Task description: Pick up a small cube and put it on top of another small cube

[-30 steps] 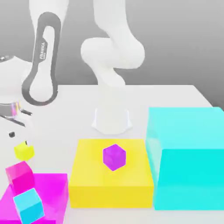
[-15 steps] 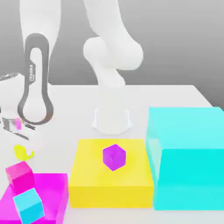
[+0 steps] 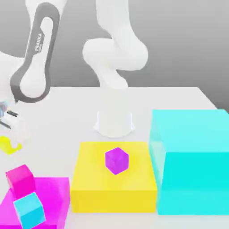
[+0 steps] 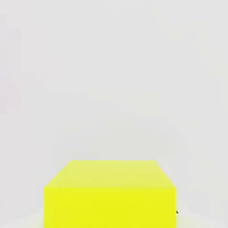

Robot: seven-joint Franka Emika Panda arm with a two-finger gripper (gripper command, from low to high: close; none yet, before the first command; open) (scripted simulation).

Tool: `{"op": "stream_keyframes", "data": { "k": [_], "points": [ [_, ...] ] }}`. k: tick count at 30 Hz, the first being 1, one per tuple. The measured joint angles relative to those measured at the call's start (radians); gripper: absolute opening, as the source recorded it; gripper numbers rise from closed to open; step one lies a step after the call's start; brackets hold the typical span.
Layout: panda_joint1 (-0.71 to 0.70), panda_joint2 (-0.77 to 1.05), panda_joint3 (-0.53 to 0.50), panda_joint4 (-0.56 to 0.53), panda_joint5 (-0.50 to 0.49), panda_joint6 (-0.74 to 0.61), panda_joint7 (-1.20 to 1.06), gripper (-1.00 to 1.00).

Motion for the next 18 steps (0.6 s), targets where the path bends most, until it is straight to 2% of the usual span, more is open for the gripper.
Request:
{"op": "stream_keyframes", "data": {
  "k": [9, 12, 13, 18],
  "points": [
    [0.221, 0.032, 0.140, 0.322, -0.079, -0.275, 0.369, -1.00],
    [0.249, 0.096, 0.168, 0.336, -0.070, -0.224, 0.394, -1.00],
    [0.247, 0.128, 0.175, 0.330, -0.056, -0.187, 0.387, 1.00],
    [0.247, 0.128, 0.175, 0.330, -0.056, -0.187, 0.387, 1.00]
  ]
}}
